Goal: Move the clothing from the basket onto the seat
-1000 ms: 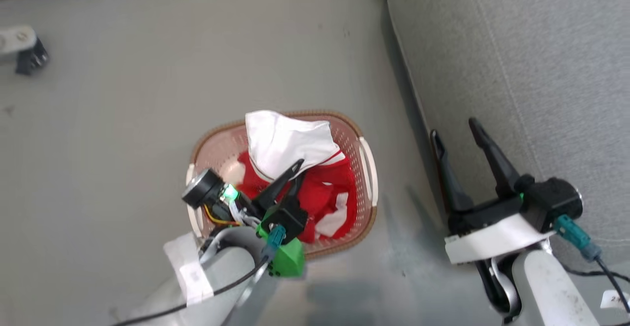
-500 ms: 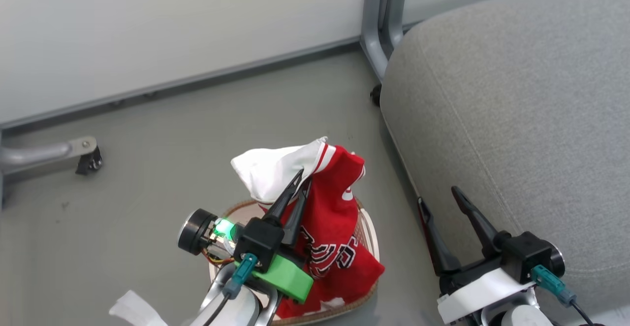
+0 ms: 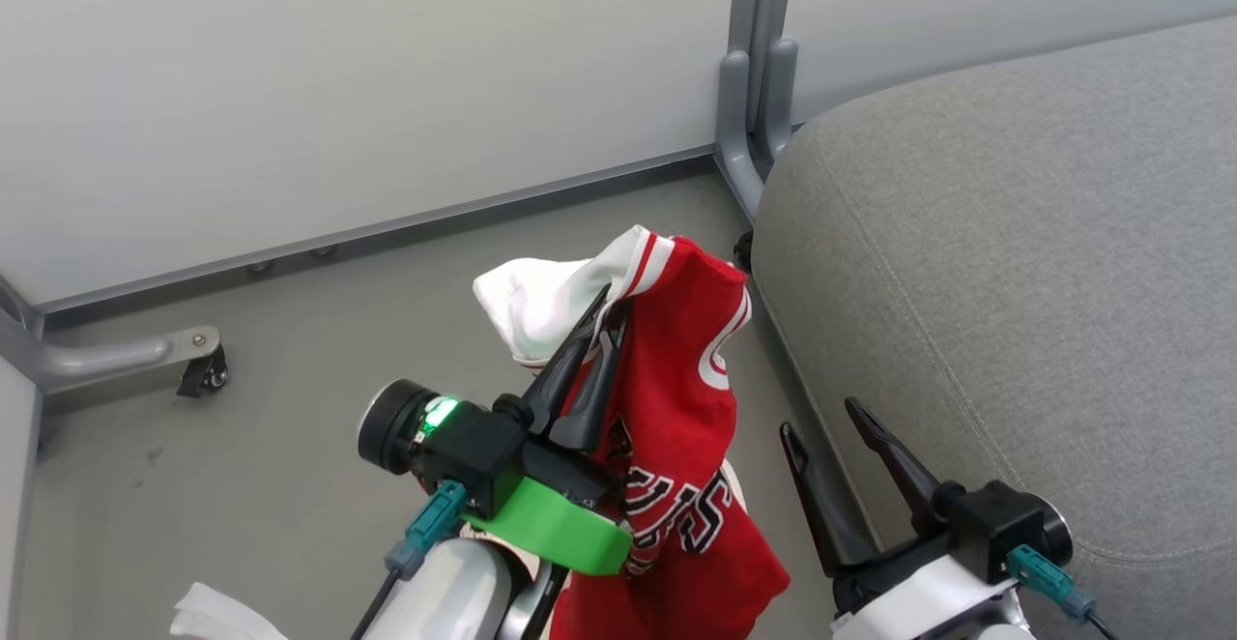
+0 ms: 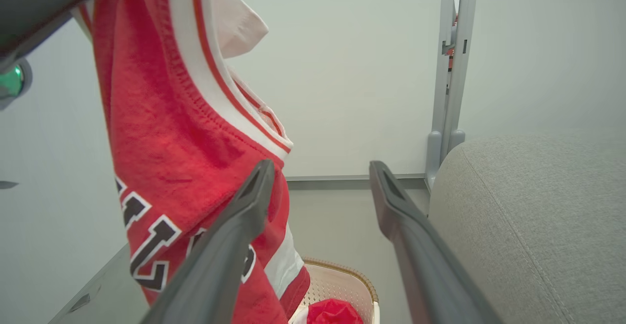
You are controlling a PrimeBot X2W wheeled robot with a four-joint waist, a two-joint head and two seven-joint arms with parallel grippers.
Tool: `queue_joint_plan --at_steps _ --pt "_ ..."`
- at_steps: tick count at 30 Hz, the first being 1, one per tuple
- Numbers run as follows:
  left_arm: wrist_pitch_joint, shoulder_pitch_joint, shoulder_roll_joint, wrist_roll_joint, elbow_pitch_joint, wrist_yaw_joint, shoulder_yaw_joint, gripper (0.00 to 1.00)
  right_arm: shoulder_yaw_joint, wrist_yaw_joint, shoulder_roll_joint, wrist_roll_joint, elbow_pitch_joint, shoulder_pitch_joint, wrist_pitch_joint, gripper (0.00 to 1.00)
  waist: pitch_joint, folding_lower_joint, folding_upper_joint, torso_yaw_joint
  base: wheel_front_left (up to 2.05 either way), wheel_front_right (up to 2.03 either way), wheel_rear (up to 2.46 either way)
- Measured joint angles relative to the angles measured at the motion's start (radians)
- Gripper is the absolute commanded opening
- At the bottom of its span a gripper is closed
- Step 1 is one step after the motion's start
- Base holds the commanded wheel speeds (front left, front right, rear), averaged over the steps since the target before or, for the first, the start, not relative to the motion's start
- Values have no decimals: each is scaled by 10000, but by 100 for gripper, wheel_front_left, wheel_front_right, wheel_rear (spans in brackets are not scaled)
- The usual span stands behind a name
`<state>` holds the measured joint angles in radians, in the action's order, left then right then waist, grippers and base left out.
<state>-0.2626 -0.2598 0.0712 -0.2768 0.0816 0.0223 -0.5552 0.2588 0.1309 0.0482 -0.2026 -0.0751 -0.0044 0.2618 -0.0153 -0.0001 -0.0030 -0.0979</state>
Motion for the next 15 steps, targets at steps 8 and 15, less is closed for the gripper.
queue_joint_plan --at_steps 8,15 --pt "2 -351 -171 242 196 309 -65 0 802 0 8 -706 230 -38 0 100 163 0 0 167 0 0 0" --pt "2 -737 -198 125 -25 360 -391 0 2025 2 389 -765 -725 -611 0 100 259 0 0 177 0 0 0"
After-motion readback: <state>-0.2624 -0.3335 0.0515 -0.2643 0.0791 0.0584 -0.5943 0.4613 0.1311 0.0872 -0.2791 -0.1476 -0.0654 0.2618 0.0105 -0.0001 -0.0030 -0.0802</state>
